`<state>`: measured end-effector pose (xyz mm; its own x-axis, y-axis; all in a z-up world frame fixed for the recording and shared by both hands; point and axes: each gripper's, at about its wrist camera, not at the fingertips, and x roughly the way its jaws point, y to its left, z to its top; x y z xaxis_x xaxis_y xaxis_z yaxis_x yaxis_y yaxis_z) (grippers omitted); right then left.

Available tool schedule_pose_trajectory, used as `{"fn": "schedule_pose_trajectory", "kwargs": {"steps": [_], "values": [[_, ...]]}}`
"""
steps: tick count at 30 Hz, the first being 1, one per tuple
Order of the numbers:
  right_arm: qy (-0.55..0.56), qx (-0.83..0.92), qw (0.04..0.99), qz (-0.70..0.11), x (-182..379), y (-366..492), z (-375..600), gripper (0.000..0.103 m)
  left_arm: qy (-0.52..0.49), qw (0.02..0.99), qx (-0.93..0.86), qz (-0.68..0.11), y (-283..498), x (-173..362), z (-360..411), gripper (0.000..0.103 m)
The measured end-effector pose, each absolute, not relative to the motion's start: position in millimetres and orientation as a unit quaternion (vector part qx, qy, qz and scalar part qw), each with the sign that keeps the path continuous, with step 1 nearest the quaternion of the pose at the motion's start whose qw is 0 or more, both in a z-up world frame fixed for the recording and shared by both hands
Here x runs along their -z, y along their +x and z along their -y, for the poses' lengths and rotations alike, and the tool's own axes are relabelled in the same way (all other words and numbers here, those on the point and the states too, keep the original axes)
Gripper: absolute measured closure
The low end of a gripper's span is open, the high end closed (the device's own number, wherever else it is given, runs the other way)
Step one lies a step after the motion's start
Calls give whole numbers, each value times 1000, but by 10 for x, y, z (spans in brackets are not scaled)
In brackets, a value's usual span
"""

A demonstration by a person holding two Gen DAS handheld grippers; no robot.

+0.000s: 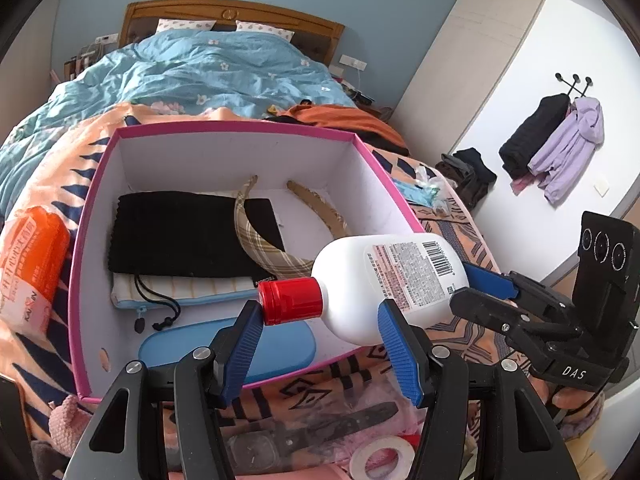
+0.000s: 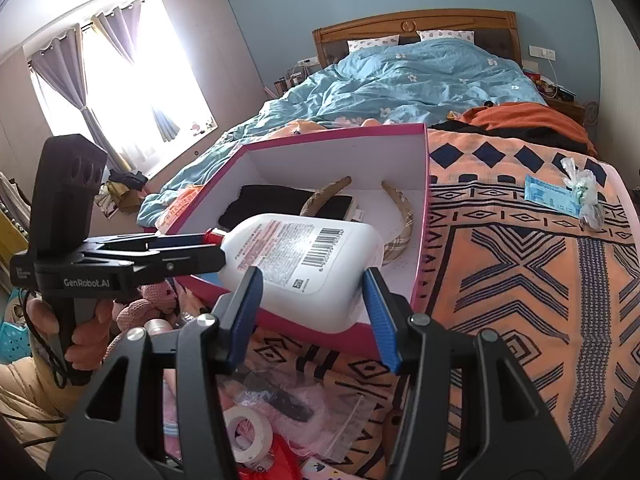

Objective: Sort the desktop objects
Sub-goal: 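Lower the bottle into the box beside the headbands and open both grippers, then withdraw both grippers up and away from the pink box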

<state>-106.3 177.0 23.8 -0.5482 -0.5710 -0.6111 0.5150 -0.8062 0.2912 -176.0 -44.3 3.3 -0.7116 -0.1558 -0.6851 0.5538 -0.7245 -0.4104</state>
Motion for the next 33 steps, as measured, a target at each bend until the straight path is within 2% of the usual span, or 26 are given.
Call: {"fn": "schedule_pose_trajectory", "kwargs": {"steps": [17, 29, 32, 33], "values": [[390, 875, 286, 5, -96, -1240, -1661, 48, 350, 197, 854, -331, -1905, 187, 584, 42], [397, 876, 275, -4, -35, -1201, -1662, 48, 362, 206, 853, -314, -1954, 296, 550, 44], [387, 878, 280, 5, -75, -1124, -1688, 48, 353, 217, 859, -302, -1886, 264, 500, 41], [382, 879, 285, 10, -91, -1093, -1691, 48, 348, 222, 861, -297, -1863, 247, 475, 36]]}}
